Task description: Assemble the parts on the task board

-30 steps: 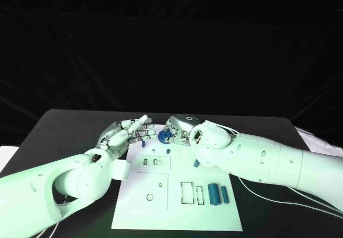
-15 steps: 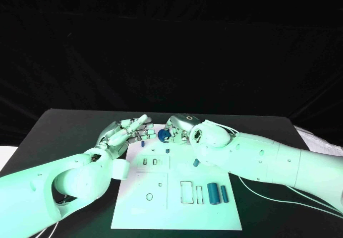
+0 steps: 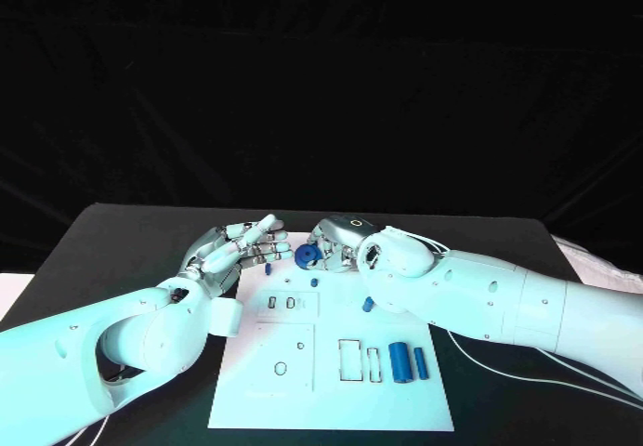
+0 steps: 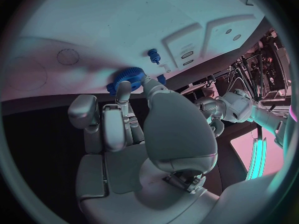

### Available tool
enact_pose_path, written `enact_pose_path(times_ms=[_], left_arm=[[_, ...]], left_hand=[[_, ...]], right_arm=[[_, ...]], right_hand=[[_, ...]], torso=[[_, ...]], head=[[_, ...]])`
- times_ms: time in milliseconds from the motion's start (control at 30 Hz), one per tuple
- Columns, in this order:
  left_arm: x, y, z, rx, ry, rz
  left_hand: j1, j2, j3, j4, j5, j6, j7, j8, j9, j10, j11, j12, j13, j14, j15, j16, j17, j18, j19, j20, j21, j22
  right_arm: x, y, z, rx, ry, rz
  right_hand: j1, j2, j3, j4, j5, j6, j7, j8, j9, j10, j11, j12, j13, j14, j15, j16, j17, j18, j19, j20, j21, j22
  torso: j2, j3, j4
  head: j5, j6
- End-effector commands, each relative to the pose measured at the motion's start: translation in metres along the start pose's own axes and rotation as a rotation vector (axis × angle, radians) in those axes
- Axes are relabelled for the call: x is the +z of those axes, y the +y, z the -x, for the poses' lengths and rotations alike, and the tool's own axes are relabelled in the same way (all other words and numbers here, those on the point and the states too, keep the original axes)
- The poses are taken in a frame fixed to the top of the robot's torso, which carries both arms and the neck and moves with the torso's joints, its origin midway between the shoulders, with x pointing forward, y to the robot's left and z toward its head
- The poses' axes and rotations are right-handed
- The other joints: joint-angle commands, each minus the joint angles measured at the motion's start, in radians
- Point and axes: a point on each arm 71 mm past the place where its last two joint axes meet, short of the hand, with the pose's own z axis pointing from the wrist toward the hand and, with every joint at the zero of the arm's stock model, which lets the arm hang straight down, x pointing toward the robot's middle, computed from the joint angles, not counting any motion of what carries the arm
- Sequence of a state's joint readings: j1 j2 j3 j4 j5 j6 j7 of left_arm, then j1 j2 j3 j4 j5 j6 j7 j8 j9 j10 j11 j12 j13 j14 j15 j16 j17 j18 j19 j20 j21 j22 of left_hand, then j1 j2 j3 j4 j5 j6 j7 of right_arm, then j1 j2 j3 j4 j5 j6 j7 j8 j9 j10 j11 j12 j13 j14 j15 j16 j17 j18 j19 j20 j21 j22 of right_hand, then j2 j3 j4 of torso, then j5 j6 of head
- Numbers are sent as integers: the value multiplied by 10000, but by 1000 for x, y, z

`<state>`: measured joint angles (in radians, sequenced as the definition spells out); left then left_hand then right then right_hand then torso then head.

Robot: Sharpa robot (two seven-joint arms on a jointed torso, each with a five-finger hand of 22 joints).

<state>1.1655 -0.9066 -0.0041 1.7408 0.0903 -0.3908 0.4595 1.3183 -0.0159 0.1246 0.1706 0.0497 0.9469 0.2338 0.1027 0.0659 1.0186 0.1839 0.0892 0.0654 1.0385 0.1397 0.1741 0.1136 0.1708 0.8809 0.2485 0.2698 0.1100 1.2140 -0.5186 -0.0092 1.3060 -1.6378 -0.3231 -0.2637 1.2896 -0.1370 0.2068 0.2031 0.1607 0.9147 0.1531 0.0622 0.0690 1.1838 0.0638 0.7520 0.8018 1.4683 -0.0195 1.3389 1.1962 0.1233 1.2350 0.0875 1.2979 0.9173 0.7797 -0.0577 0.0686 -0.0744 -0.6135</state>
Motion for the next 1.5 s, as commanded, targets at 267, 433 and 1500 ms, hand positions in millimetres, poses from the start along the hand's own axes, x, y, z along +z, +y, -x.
enact_pose_path(times_ms=[267, 433, 1500], left_arm=[[-1, -2, 0, -85, 127, -111], [-1, -2, -1, -93, 142, -108], [-1, -2, 0, -75, 104, -89]], left_hand=[[8, 78, -12, -56, 38, 43, -11, -73, -10, 55, -21, -35, 0, 62, 7, -35, 18, 125, 65, 23, -69, -20], [8, 78, -12, -56, 38, 43, -11, -73, -10, 55, -21, -35, 0, 62, 7, -35, 18, 125, 65, 23, -69, -20], [12, 84, -14, -70, 38, 45, -12, -85, -11, 52, -20, -48, 0, 61, 8, -47, 19, 125, 66, 23, -77, -28]], right_arm=[[-16, -7, 10, 663, -391, 476], [-15, -5, 8, 715, 24, 587], [-21, -14, 21, 1583, -1473, 1280]], right_hand=[[206, 278, -53, -48, 279, 399, -81, 131, 45, 243, -95, 436, 365, 410, -25, 50, 137, -29, 144, -8, 97, 235], [238, 316, -47, -68, 305, 414, -84, 117, 39, 390, -100, 717, 624, 432, -32, 116, 234, -54, 211, -17, 155, 360], [650, 417, 35, -422, 502, 164, -11, 106, 13, 444, -51, 982, 902, 427, 11, 160, 266, -60, 214, 19, 220, 414]], torso=[[-2, 22, -71], [7, 14, -45], [-10, 15, -72]], head=[[28, 49], [-17, 67], [96, -5]])
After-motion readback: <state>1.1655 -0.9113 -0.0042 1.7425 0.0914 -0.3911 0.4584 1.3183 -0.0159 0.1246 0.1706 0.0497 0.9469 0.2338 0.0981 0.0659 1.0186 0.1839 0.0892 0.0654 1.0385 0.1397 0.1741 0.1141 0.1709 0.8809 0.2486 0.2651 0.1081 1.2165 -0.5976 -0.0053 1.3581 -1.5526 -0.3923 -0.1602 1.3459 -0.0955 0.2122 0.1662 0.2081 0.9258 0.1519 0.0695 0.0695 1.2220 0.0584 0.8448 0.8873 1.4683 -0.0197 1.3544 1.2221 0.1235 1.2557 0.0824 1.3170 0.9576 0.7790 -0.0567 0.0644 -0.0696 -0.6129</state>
